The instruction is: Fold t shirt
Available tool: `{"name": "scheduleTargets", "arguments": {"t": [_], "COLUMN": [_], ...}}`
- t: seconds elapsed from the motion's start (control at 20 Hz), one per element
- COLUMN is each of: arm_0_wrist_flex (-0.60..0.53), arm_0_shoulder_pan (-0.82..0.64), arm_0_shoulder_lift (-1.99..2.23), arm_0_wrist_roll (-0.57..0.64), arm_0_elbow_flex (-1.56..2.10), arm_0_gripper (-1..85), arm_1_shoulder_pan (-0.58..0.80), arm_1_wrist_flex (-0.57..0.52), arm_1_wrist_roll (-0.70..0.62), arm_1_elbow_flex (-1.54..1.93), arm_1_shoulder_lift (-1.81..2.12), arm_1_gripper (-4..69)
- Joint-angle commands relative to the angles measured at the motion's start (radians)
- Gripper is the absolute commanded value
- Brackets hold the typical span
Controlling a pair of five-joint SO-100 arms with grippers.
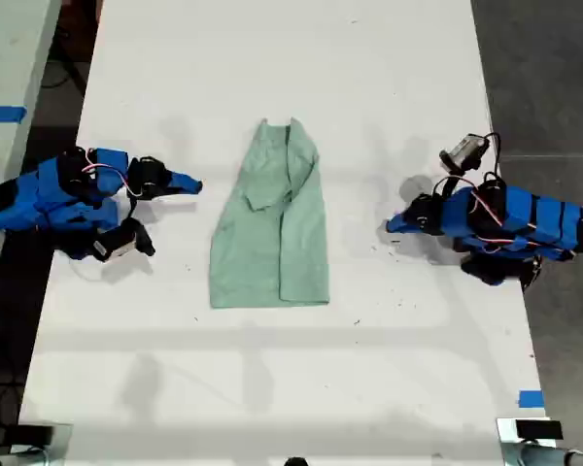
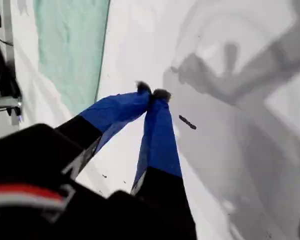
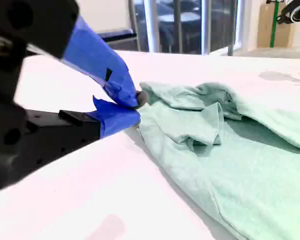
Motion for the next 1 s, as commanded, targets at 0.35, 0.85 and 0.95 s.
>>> {"name": "scheduleTargets", "arguments": {"t": [0.35,0.85,0.95], "arm_0_wrist_flex": [0.000,0.021,0.067], "arm_0_shoulder_pan": [0.012,0.241,0.305], "arm_0_shoulder_lift": [0.006,-1.006,-1.233], "arm_0_wrist_roll": [-0.003,-0.304,-0.396], "arm_0_elbow_flex": [0.000,-0.660,-0.799], "arm_0_gripper": [-0.2,14.5,17.3], "arm_1_shoulder_pan": [-0.014,-0.011,-0.012], "arm_1_wrist_flex": [0.028,0.028,0.029], "arm_1_wrist_roll": [0.046,0.049,0.049], "arm_1_elbow_flex": [0.052,0.052,0.052], "arm_1_shoulder_lift": [0.014,0.014,0.014], "arm_1_gripper": [-1.9,-1.9,-1.9]}}
